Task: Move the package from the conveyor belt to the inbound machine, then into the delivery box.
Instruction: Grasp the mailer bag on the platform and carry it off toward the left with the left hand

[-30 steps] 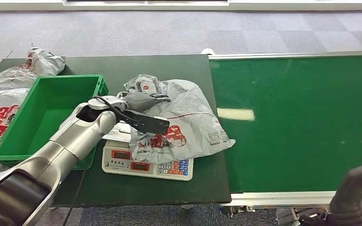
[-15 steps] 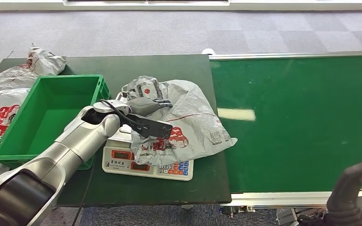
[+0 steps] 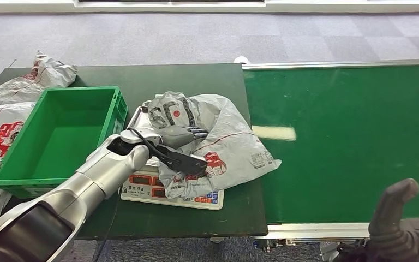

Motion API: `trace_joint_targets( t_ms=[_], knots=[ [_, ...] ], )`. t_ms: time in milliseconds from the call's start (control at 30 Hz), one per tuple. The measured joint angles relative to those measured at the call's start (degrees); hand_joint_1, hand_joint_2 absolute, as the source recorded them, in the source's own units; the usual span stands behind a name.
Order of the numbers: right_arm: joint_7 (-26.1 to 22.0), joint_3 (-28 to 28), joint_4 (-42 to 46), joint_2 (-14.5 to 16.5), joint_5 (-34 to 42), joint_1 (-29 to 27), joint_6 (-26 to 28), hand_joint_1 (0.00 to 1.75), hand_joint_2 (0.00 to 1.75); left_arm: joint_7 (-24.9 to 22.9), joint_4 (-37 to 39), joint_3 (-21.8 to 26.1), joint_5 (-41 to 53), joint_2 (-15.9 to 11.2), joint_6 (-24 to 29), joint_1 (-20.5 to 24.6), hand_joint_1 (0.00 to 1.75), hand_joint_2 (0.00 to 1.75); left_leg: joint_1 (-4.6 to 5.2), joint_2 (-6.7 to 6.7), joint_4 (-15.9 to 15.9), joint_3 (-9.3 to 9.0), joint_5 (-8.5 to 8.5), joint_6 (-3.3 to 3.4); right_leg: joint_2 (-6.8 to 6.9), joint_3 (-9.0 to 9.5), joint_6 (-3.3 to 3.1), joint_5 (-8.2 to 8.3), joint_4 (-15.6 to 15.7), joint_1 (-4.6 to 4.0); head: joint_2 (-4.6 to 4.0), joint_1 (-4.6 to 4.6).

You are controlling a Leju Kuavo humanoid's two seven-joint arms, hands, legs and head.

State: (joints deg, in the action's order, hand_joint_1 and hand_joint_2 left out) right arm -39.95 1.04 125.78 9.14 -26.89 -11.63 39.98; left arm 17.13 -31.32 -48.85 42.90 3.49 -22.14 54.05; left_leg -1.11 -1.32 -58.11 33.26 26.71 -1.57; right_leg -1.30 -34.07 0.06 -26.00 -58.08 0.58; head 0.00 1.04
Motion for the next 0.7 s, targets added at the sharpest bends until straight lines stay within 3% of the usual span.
trace_joint_targets(
  t_ms=[233,700],
  knots=[
    [0.0,0.4,-3.8,-0.6,2.1,1.9,0.0,0.0,1.75,1.0,0.9,-2.9,0.8,-2.0,3.5,-0.1,1.75,1.75,0.0,-0.01,0.0,-0.05,-0.04,0.03,0.04,0.06,0.0,0.01,0.0,-0.01,0.0,0.0],
    [0.2,1.4,-5.9,-1.7,3.6,3.9,0.0,0.0,1.75,-0.6,0.4,-4.1,-0.9,-4.3,6.6,-0.6,1.75,1.75,0.0,0.0,0.0,-0.09,-0.06,0.02,0.02,0.06,0.0,0.01,0.0,-0.01,0.0,0.0]
  ],
)
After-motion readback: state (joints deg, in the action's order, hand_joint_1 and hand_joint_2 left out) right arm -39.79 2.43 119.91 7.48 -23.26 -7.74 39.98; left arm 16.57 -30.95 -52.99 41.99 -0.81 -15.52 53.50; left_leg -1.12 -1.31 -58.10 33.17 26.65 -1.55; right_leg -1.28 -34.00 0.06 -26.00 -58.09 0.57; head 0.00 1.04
